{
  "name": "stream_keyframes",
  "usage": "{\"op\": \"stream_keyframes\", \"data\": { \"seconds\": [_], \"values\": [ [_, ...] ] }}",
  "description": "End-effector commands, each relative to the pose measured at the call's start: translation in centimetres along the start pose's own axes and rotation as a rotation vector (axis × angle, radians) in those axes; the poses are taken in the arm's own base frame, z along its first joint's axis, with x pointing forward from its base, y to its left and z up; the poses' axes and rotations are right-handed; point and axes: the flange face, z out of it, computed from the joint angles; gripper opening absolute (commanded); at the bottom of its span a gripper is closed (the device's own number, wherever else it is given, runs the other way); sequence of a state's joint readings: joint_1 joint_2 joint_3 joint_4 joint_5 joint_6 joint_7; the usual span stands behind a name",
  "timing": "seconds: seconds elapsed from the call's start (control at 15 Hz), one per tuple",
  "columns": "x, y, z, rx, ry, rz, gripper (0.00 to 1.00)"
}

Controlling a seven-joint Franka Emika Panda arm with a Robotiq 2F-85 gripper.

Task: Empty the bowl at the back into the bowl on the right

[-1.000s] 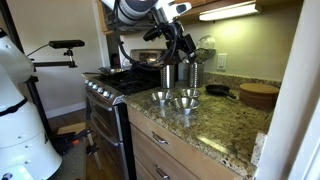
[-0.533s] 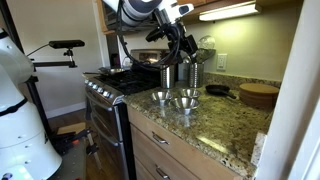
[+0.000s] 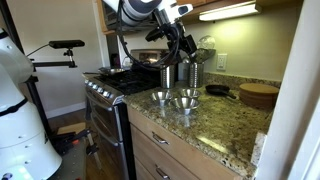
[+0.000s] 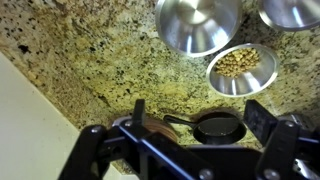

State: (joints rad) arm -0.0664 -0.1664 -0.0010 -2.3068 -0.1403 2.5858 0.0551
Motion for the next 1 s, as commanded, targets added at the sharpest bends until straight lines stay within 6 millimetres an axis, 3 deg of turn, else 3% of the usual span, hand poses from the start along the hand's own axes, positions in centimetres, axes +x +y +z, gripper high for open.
{"op": "stream_keyframes", "data": {
  "seconds": [0.0,0.4,0.93],
  "values": [
    [1.0,-1.4,-0.2,0.037,0.033,-0.002,1.0],
    [1.7,-4.0,1.1,0.136,0.009,0.013,1.0],
    [3.9,-5.4,4.4,0.12,0.081,-0.084,1.0]
  ]
}}
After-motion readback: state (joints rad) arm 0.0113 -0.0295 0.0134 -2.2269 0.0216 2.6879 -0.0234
